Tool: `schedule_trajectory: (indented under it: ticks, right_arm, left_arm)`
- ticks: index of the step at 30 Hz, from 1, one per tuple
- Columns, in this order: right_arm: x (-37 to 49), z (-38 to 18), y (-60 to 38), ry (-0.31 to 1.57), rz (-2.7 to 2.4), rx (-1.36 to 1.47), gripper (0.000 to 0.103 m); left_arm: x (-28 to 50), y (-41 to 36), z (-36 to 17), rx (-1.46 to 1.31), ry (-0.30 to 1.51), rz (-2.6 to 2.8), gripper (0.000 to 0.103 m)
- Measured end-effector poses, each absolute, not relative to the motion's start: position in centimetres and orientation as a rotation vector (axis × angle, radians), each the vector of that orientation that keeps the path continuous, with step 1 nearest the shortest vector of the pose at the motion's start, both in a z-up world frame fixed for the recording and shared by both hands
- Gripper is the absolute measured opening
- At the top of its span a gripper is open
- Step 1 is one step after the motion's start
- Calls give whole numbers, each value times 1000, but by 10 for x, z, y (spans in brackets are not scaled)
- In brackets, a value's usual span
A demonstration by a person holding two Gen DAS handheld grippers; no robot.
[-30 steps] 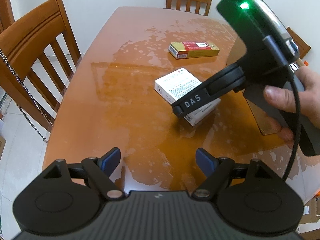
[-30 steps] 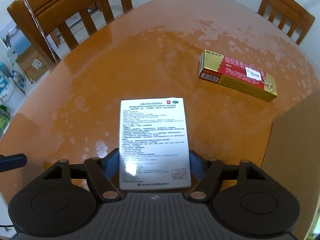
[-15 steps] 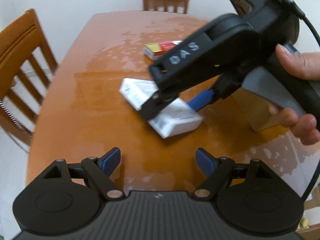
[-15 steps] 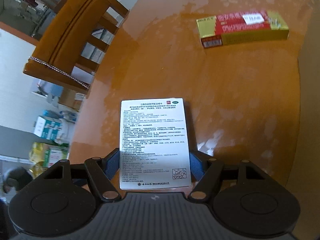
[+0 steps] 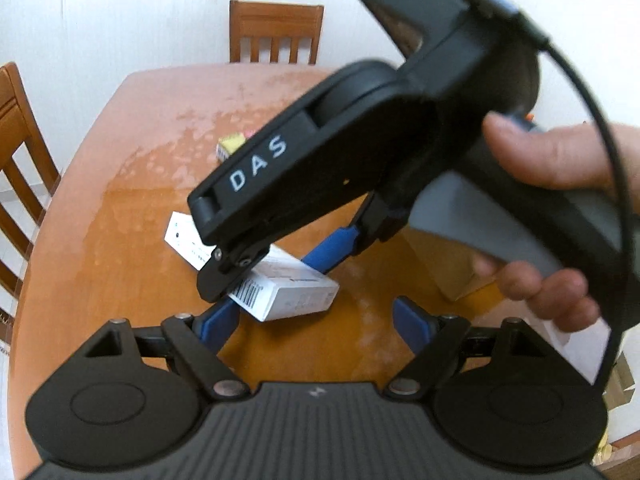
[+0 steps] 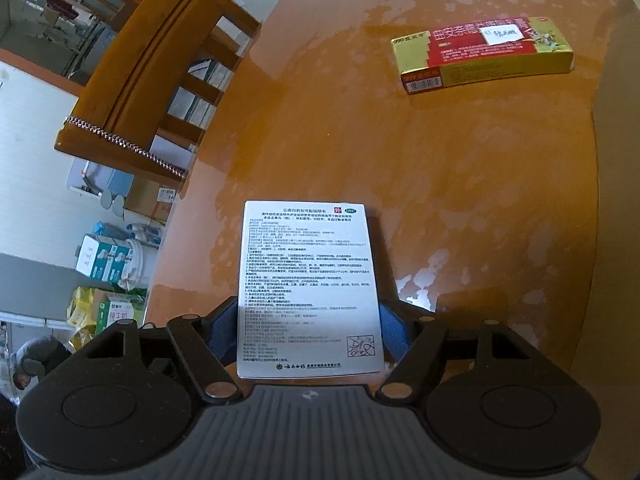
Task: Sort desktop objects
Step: 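Lift the white box off the table with the right gripper, then tilt the white box upright in the right gripper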
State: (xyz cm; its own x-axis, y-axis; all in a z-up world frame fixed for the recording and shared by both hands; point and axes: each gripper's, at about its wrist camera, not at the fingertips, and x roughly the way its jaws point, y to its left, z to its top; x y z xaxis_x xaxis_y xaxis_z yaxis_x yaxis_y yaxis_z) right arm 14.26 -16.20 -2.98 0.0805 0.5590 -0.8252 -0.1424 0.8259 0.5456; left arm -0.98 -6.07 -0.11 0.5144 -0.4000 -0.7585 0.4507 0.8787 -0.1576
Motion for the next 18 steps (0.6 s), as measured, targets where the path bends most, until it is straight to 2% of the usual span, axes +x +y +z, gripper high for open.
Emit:
schedule_trajectory:
  ticks: [4,18]
  right_arm:
    - [143,-25,-165,1377,512,338,86]
    - [136,9,-157,1245,491,111,86]
  left_arm:
    - [-9,-62,1,56,875,-517,83]
    - [-5,-66,0,24,885,-540,84]
